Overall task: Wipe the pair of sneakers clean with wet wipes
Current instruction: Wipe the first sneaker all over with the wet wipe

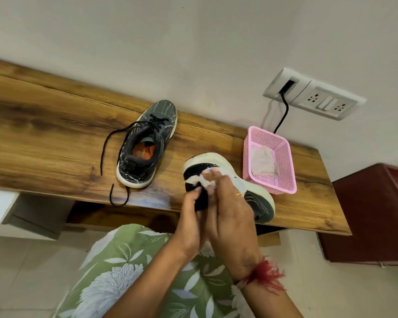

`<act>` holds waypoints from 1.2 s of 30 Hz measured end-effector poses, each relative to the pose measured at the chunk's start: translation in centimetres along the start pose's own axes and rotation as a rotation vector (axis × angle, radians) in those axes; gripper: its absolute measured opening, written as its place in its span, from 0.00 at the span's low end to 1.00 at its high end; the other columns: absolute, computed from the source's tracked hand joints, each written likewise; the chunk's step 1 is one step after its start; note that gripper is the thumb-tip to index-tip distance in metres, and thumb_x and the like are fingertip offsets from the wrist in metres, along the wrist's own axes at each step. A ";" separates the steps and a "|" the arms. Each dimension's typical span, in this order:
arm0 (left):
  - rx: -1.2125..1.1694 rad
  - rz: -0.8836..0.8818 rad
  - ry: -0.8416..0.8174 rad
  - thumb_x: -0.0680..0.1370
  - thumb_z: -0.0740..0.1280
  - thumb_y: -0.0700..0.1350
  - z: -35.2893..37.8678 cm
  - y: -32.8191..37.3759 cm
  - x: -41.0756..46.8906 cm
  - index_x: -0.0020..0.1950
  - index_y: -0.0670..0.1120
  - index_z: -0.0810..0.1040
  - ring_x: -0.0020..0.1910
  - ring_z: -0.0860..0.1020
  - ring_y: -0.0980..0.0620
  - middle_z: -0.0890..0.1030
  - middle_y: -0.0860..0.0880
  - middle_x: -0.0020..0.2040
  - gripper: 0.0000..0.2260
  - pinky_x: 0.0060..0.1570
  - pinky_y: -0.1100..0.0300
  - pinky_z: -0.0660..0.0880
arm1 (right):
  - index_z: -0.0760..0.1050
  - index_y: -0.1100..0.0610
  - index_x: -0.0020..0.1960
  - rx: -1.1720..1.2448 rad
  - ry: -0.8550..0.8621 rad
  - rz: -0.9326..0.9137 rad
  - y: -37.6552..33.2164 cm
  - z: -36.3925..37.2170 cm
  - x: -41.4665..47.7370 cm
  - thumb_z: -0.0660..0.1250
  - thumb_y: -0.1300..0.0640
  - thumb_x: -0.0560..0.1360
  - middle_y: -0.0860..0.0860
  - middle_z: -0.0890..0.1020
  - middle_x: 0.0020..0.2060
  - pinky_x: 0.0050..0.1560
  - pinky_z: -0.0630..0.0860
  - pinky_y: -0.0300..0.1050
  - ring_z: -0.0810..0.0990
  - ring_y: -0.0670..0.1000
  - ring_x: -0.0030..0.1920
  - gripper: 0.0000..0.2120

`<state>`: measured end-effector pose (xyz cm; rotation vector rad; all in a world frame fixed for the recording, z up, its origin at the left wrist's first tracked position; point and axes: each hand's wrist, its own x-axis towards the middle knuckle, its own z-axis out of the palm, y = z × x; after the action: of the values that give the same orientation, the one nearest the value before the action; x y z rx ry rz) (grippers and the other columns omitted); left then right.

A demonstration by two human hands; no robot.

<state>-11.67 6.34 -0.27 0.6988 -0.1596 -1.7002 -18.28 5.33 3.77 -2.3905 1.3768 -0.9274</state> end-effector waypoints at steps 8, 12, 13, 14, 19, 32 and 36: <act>0.000 0.002 -0.075 0.72 0.59 0.53 0.1 -0.2 -0.4 0.50 0.42 0.79 0.44 0.83 0.54 0.84 0.46 0.43 0.17 0.42 0.64 0.79 | 0.66 0.48 0.61 0.080 0.133 0.079 -0.1 0.5 -1.5 0.50 0.51 0.80 0.47 0.79 0.55 0.53 0.76 0.48 0.78 0.46 0.56 0.12; -0.028 0.003 -0.077 0.76 0.55 0.52 -0.4 -0.3 -0.4 0.48 0.43 0.78 0.40 0.83 0.54 0.84 0.47 0.39 0.17 0.39 0.64 0.79 | 0.66 0.47 0.60 0.094 0.158 0.130 -0.6 1.4 -2.3 0.50 0.51 0.80 0.45 0.79 0.54 0.50 0.78 0.47 0.79 0.47 0.54 0.11; -0.025 0.006 -0.053 0.78 0.54 0.52 -0.4 -0.4 -0.3 0.51 0.42 0.78 0.43 0.83 0.54 0.84 0.46 0.42 0.18 0.42 0.64 0.79 | 0.67 0.48 0.57 0.088 0.198 0.154 0.0 1.3 -2.3 0.50 0.50 0.80 0.44 0.79 0.51 0.46 0.77 0.41 0.80 0.45 0.50 0.10; -0.024 0.015 -0.039 0.78 0.55 0.53 -0.3 -0.3 -0.3 0.54 0.42 0.78 0.47 0.83 0.53 0.85 0.45 0.46 0.19 0.45 0.63 0.79 | 0.67 0.49 0.54 0.067 0.234 0.199 0.5 1.0 -2.2 0.50 0.48 0.80 0.43 0.78 0.46 0.39 0.75 0.34 0.79 0.42 0.44 0.10; -0.097 0.038 -0.014 0.70 0.56 0.55 -0.4 -0.2 0.6 0.60 0.43 0.76 0.53 0.80 0.47 0.83 0.43 0.53 0.24 0.56 0.53 0.77 | 0.68 0.55 0.42 0.356 0.459 0.579 4.2 -1.1 -2.9 0.55 0.52 0.80 0.43 0.75 0.32 0.32 0.66 0.27 0.72 0.36 0.33 0.11; -0.338 0.023 0.003 0.76 0.54 0.52 -1.0 0.2 0.2 0.38 0.41 0.86 0.38 0.83 0.51 0.84 0.44 0.39 0.24 0.40 0.61 0.80 | 0.68 0.52 0.53 0.183 0.239 0.251 -0.6 2.4 -2.4 0.51 0.51 0.79 0.44 0.78 0.43 0.38 0.70 0.28 0.77 0.41 0.40 0.09; -0.334 -0.007 0.032 0.75 0.56 0.53 -0.7 0.3 -0.1 0.38 0.43 0.85 0.37 0.83 0.51 0.83 0.45 0.38 0.22 0.43 0.60 0.80 | 0.69 0.52 0.57 0.116 0.171 0.106 -0.5 1.7 -1.9 0.53 0.51 0.79 0.44 0.79 0.49 0.45 0.74 0.33 0.79 0.44 0.47 0.11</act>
<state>-11.05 6.52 -0.72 0.4763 0.1477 -1.6693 -17.50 7.05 1.92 -2.1746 1.4494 -1.1710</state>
